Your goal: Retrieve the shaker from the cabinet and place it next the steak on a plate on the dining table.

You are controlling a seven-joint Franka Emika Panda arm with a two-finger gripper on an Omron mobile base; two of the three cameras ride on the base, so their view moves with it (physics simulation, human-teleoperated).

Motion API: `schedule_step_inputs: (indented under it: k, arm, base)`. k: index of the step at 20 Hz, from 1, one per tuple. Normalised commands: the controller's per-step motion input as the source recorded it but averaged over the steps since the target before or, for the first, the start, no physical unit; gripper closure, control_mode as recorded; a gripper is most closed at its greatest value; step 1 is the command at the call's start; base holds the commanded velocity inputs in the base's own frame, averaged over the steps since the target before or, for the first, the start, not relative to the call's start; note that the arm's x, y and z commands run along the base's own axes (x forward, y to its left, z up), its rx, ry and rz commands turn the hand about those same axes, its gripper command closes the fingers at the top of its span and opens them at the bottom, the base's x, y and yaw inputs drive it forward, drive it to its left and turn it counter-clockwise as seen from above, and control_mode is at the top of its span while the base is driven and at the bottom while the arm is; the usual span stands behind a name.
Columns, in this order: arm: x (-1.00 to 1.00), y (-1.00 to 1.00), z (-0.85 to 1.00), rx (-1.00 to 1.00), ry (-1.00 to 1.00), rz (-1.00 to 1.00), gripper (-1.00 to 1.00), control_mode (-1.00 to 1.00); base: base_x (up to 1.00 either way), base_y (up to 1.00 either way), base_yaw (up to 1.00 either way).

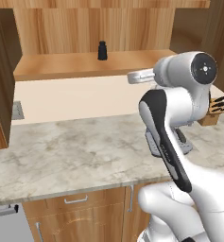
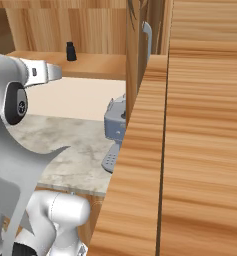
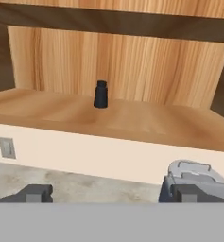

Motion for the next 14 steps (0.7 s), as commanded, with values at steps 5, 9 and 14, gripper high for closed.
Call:
schedule_step_inputs:
  k: [5,9,14]
  arm:
    - [0.39,0.16,0.17,0.0,-0.02,0.0,-1.0,-1.0]
    - [0.45,0.3,0.09,0.0,0.0,0.0,-1.0,-1.0]
    - [0.35,0.21,0.0,0.0,-0.05,0.01,-1.0,-1.0]
  base:
    - [0.0,0.0,0.0]
    - [0.0,0.0,0.0]
    - [0.0,0.0,0.0]
